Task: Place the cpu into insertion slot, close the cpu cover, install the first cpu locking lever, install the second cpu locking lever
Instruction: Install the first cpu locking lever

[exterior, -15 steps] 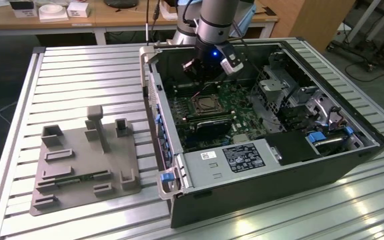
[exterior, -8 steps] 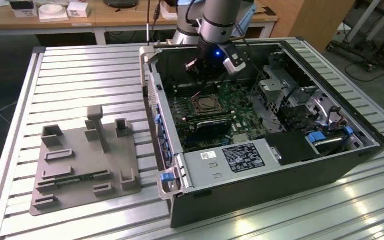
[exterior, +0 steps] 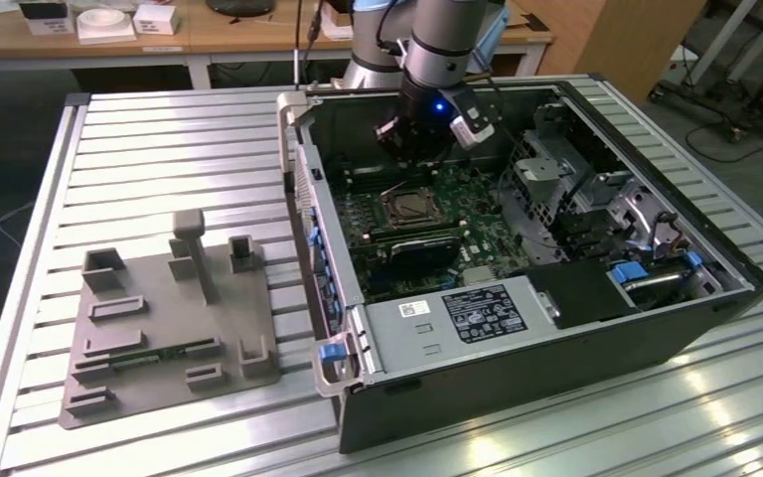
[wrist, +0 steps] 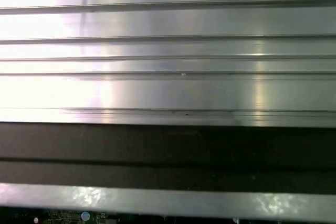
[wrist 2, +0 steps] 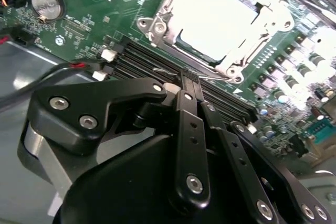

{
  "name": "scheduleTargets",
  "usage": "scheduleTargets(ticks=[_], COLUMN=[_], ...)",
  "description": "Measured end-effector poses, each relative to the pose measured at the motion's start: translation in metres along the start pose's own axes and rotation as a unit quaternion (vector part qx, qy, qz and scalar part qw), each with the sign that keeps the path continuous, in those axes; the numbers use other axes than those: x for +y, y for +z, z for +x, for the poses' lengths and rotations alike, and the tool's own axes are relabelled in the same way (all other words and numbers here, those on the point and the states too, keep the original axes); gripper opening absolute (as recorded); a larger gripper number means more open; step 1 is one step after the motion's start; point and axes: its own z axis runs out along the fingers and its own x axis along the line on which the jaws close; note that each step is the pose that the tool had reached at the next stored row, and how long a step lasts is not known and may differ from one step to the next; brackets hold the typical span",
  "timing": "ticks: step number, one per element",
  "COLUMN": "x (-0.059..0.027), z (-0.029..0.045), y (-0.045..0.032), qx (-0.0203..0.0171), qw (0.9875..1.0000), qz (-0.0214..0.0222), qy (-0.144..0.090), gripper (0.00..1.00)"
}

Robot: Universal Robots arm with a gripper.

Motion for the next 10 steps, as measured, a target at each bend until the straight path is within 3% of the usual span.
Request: scheduleTargets(ticks=[10], x=[0.0032], z=[-0.0090], y=[0.0086], qx=[0.0000], qw=[1.0000], qz=[0.0000], qy=[0.000], gripper=[0.11])
